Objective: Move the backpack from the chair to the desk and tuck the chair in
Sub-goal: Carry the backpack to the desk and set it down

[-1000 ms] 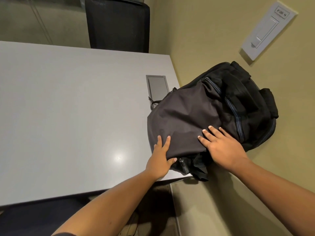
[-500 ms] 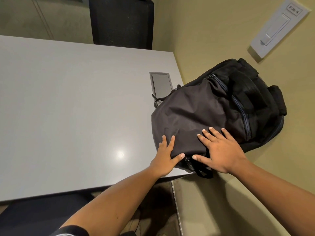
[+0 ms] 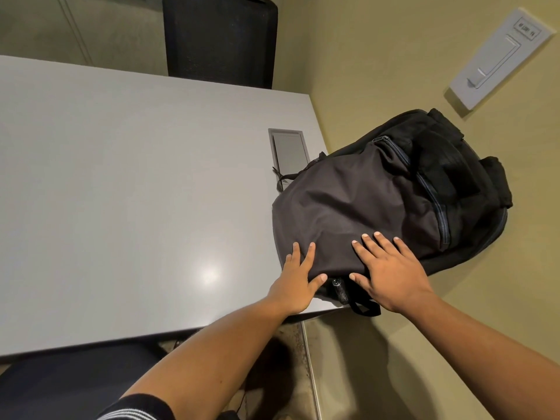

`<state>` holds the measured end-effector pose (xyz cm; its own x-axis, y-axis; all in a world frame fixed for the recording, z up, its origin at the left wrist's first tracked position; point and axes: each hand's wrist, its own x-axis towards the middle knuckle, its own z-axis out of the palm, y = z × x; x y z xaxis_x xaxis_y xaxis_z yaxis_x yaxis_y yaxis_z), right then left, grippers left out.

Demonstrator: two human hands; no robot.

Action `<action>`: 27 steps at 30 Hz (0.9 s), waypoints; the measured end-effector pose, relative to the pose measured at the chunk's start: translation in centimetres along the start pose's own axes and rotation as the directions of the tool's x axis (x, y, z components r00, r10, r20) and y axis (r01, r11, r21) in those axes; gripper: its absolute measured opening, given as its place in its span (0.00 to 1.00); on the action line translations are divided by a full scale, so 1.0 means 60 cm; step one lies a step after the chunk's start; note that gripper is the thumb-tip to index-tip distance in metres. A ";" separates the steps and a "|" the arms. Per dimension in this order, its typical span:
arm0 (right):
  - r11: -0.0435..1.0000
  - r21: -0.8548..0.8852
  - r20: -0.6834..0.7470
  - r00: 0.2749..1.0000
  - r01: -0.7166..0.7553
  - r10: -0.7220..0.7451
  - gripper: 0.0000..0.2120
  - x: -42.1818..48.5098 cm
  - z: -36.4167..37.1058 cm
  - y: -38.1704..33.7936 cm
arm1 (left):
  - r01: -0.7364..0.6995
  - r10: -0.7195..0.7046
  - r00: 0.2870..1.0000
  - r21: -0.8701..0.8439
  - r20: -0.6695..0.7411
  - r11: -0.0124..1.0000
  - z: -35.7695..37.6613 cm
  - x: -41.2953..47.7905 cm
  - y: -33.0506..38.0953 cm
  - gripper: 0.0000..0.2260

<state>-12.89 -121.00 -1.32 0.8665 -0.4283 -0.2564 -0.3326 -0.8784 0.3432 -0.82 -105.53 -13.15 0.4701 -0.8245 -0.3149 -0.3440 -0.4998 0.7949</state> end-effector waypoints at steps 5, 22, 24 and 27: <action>0.996 0.090 -0.064 0.998 -0.021 0.027 0.33 -0.028 -0.002 -0.024 | -0.051 0.072 0.991 0.177 -0.113 0.983 -0.024 -0.018 -0.030 0.33; 0.968 0.248 -0.232 0.973 0.046 0.013 0.28 -0.104 0.005 -0.160 | -0.060 0.120 0.991 0.607 -0.060 0.792 -0.083 -0.169 -0.121 0.34; 0.957 0.283 -0.244 0.970 0.067 0.004 0.28 -0.120 0.007 -0.184 | -0.023 0.102 0.991 0.619 -0.092 0.785 -0.086 -0.204 -0.139 0.34; 0.934 0.350 -0.212 0.977 0.075 0.001 0.28 -0.150 0.014 -0.213 | 0.054 0.052 0.987 0.621 -0.152 0.782 -0.086 -0.267 -0.161 0.35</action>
<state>-16.77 -106.06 -4.15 0.9255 -0.3742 -0.0590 -0.3756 -0.9267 -0.0149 -0.82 -86.12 -13.12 0.5694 -0.7995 -0.1910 -0.7480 -0.6003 0.2829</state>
